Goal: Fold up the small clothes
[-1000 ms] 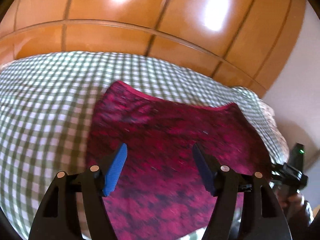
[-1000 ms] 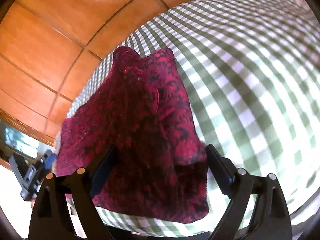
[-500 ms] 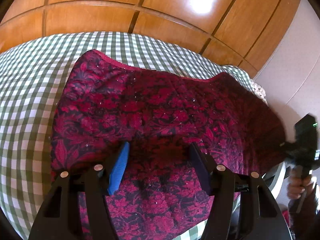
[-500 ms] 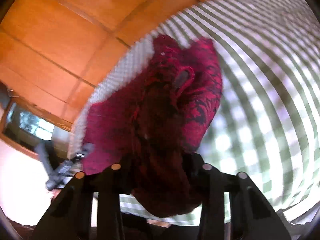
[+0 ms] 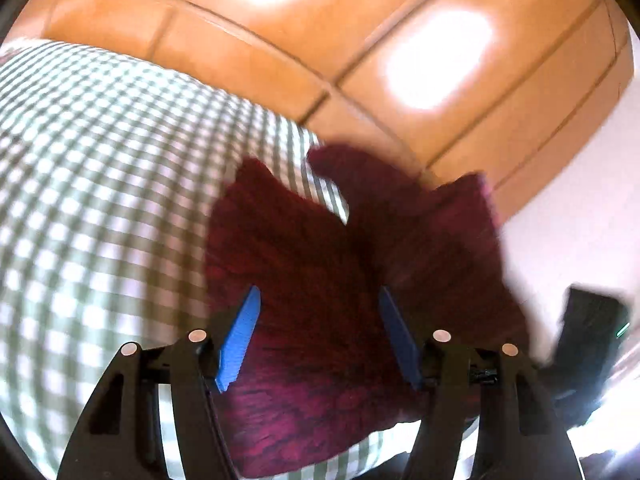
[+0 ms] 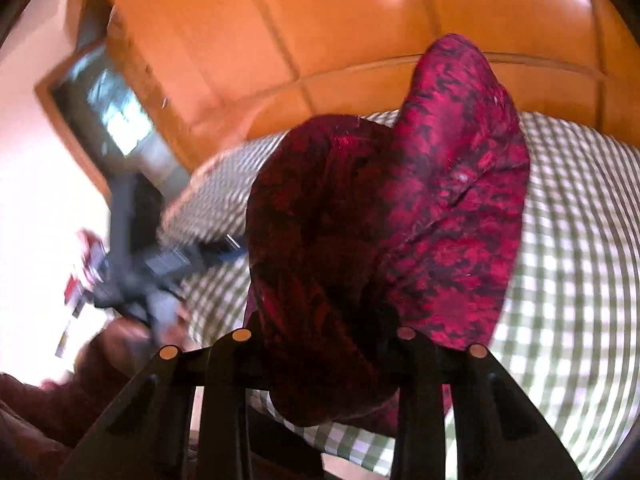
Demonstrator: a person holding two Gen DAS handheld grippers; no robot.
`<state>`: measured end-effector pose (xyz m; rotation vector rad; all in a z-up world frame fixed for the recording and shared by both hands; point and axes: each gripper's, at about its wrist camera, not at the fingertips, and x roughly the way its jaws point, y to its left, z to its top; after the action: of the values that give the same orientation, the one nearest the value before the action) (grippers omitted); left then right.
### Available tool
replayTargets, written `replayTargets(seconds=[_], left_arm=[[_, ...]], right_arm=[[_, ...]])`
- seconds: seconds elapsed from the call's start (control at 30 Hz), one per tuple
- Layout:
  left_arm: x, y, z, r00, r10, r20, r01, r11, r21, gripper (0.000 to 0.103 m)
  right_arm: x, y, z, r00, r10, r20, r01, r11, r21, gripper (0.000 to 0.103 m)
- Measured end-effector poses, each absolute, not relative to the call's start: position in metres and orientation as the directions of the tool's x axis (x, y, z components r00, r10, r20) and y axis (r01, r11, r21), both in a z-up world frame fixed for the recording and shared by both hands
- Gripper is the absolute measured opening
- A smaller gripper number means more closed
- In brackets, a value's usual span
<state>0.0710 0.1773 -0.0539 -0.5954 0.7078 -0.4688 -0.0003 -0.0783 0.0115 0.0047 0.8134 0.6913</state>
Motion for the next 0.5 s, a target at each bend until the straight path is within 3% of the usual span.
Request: replayTargets(seconds=[0.23, 0.33, 0.5], left_arm=[[0.053, 0.201, -0.019, 0.658, -0.683, -0.317, 0.325, 0.637, -0.699, 0.061], [0.064, 0.177, -0.01, 0.599, -0.731, -0.327, 0.387, 0.622, -0.681, 0.061], [0.094, 0.128, -0.009, 0.508, -0.75, -0.424, 0.423, 0.646, -0.635, 0.061]], right_arm=[[-0.024, -0.007, -0.03, 0.542, 0.401, -0.738, -0.669, 0.738, -0.09, 0.032], [-0.032, 0.006, -0.039, 0.586, 0.357, -0.727, -0.665, 0.725, -0.18, 0.032], [-0.038, 0.014, -0.043, 0.621, 0.345, -0.704, -0.658, 0.718, -0.229, 0.033]])
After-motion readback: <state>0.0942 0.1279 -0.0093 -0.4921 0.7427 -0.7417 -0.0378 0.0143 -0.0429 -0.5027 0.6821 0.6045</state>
